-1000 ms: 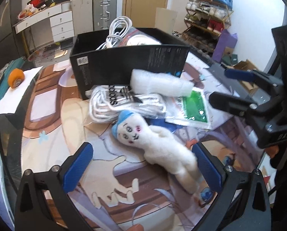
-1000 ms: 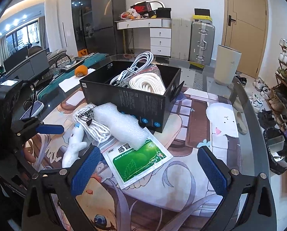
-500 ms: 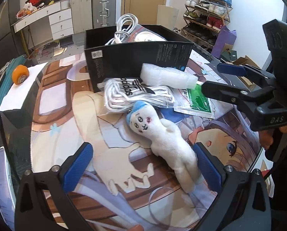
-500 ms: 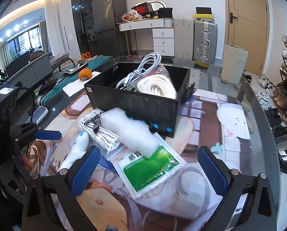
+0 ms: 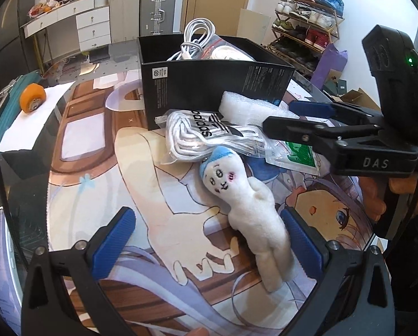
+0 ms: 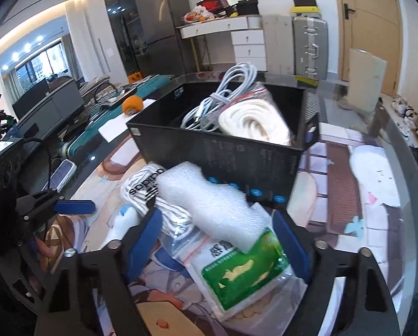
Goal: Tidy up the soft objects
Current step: 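Close the right gripper on the white bubble wrap roll, then close the left gripper on the white plush doll while the right gripper holds the bubble wrap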
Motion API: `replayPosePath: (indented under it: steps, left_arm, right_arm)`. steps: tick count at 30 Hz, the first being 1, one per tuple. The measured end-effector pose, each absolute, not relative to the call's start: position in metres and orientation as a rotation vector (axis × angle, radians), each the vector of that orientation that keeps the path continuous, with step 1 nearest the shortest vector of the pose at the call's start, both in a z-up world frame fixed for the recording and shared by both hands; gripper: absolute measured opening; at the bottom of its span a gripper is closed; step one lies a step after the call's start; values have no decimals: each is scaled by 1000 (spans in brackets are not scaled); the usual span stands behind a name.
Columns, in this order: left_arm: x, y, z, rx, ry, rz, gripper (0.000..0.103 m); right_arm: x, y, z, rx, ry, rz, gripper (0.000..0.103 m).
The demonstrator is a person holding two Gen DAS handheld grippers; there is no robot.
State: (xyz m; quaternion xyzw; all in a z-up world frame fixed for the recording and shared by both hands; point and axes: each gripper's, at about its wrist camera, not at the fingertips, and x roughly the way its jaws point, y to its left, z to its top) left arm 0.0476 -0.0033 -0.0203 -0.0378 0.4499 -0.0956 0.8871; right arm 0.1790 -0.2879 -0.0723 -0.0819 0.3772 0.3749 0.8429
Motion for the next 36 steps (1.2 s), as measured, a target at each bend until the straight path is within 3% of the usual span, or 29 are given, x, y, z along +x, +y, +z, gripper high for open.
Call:
replayPosePath:
  steps: [7,15,33,34,36]
  left_arm:
    - [47,-3,-22,-83,936,-213,103]
    - [48,-4,-23,-80,933,-214,103]
    - [42,-16,-22,-75,937,-209,100]
    - [41,-17,-22,-81,934,-220,98]
    - [40,-19,-21,-81,922,-234,78]
  right_arm:
    - [185,-275,-76,-183,816,791,80]
    - [188,-271,-78,-160,841,803,55]
    - [152,-323,-49,-142,726,757,53]
    - [152,-324,-48,-142,724,756,54]
    - [150,-325,-45,-140,715,756,53]
